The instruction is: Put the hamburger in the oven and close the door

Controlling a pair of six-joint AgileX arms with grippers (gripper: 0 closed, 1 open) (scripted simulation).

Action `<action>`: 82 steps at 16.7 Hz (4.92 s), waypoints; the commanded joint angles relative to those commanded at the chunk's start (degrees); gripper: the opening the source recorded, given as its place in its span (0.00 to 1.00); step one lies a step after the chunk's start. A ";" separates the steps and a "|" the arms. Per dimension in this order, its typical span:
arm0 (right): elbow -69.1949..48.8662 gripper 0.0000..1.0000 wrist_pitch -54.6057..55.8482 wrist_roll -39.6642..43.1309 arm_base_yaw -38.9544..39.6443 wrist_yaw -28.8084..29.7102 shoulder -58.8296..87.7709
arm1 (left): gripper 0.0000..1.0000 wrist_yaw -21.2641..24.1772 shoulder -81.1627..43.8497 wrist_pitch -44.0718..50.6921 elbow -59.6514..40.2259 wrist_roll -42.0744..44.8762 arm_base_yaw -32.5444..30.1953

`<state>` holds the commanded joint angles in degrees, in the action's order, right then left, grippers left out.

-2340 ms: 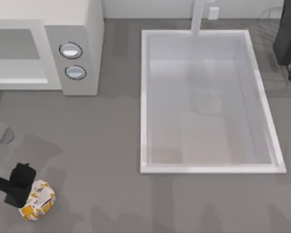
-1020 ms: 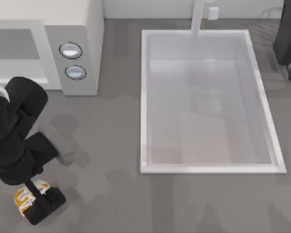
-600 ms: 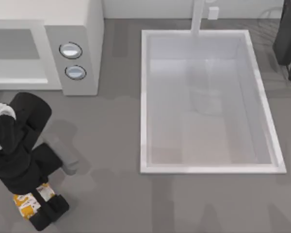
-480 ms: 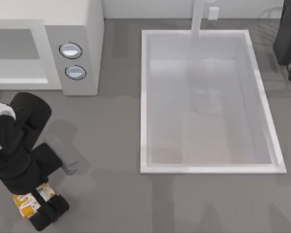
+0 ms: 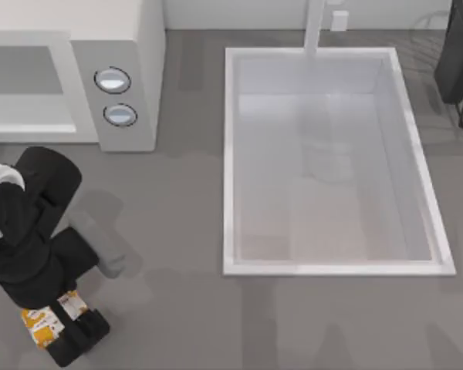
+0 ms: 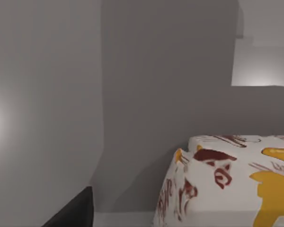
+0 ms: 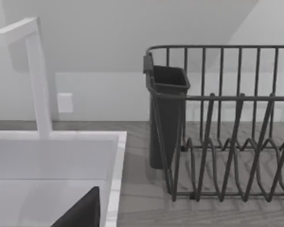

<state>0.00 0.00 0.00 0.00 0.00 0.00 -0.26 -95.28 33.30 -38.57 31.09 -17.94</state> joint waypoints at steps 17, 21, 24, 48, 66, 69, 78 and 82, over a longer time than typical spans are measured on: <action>0.00 1.00 0.00 0.00 0.00 0.00 0.00 | 0.00 1.09 4.20 4.98 -2.26 0.14 0.21; 0.00 1.00 0.00 0.00 0.00 0.00 0.00 | 0.00 1.10 6.57 11.69 -6.96 0.17 0.08; 0.00 1.00 0.00 0.00 0.00 0.00 0.00 | 0.00 1.10 9.66 22.01 -12.05 0.00 0.04; 0.00 1.00 0.00 0.00 0.00 0.00 0.00 | 0.00 5.80 -9.89 -33.51 -16.22 -13.69 13.33; 0.00 1.00 0.00 0.00 0.00 0.00 0.00 | 0.00 9.45 -24.39 -83.60 -10.67 -26.99 25.25; 0.00 1.00 0.00 0.00 0.00 0.00 0.00 | 0.00 9.49 -26.86 -82.17 -14.25 -27.01 24.84; 0.00 1.00 0.00 0.00 0.00 0.00 0.00 | 0.00 7.94 -41.94 -71.09 -41.80 -27.86 23.44; 0.00 1.00 0.00 0.00 0.00 0.00 0.00 | 0.00 7.30 -47.56 -66.27 -52.60 -28.24 22.78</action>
<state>0.00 0.00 0.00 0.00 0.00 0.00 7.05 -142.85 -32.97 -91.17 2.85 4.84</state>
